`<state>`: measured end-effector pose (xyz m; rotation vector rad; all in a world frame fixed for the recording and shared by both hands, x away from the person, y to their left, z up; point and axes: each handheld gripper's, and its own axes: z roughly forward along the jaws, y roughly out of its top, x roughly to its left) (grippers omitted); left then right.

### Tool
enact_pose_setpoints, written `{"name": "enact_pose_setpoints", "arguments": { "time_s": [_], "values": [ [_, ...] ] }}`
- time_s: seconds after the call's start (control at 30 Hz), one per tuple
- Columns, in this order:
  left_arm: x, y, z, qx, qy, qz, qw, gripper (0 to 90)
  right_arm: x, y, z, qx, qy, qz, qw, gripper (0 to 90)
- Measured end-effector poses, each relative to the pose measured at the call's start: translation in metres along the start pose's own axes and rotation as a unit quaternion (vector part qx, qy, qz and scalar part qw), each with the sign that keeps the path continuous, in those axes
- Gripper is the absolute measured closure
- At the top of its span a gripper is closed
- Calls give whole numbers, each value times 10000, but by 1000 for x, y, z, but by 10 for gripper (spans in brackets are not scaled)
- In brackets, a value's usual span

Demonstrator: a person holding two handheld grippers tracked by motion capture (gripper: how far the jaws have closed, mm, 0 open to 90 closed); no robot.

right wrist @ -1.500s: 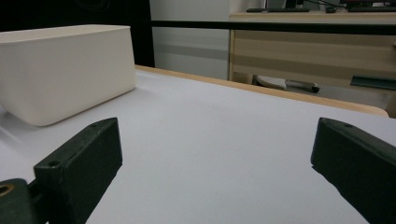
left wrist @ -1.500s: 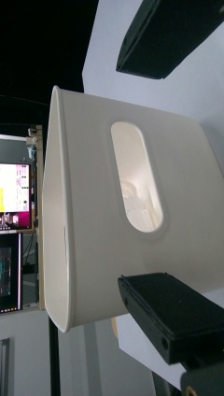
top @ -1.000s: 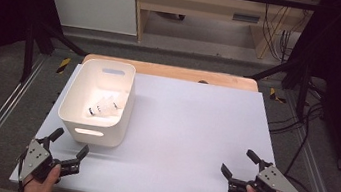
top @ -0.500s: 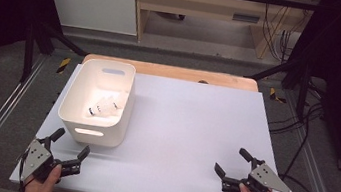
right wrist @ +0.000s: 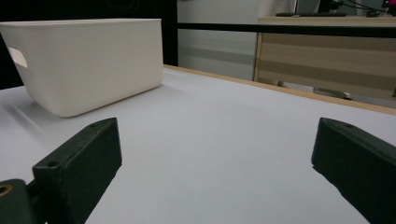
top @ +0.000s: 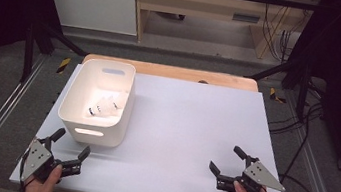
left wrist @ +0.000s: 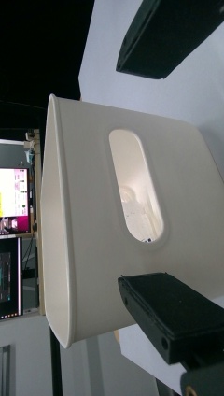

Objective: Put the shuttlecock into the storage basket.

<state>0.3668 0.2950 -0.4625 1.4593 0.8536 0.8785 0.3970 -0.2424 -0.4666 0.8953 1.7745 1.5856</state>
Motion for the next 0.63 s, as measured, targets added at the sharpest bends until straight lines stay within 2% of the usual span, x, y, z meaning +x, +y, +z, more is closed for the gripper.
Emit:
{"name": "enact_pose_setpoints", "arguments": {
  "time_s": [0.23, 0.33, 0.4, 0.53, 0.63],
  "values": [
    [-2, 0, 1, 11, -43, 32, 10000, 5, -1, 0, 6, -8, 28, -21, 10000, 24],
    [-5, 1, 2, -16, -63, 54, 10000, 5, -3, 2, 9, 39, -10, -124, 9999, 24],
    [-7, 1, 2, -28, -87, 79, 9999, 5, -5, 2, 11, -3, -42, -52, 10000, 27],
    [-10, 2, 4, -39, -124, 82, 9999, 5, -6, 0, 9, 127, -119, -55, 9998, 28],
    [-12, 2, 5, -7, -154, 139, 9998, 5, -8, -3, 5, 225, -188, 105, 9995, 28]
  ]
}}
